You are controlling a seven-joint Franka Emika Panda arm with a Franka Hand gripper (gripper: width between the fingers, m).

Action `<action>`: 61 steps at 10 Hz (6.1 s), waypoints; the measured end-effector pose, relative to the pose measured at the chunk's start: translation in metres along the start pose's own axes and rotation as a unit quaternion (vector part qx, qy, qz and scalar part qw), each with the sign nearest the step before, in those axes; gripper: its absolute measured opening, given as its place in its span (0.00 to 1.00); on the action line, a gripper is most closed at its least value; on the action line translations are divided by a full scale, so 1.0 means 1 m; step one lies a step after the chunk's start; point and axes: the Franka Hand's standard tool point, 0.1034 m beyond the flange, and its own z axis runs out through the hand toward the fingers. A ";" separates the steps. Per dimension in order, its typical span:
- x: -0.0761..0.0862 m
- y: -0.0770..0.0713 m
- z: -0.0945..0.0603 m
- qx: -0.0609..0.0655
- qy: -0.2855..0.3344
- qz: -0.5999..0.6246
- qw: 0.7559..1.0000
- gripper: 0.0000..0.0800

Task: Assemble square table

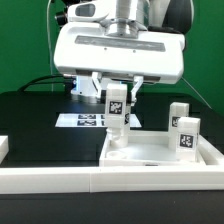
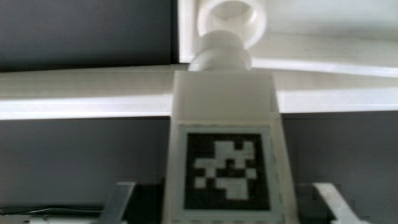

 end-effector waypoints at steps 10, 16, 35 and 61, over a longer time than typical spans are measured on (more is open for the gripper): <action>-0.009 0.010 0.019 0.000 -0.013 0.010 1.000 0.36; -0.014 -0.001 0.027 0.003 -0.018 -0.001 1.000 0.36; -0.024 -0.006 0.030 -0.005 0.009 -0.012 1.000 0.81; -0.024 -0.005 0.030 0.033 -0.256 0.081 0.963 0.36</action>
Offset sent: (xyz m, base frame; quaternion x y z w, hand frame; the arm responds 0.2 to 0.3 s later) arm 0.0000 0.0000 0.0000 0.0000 0.0000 0.0000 1.0000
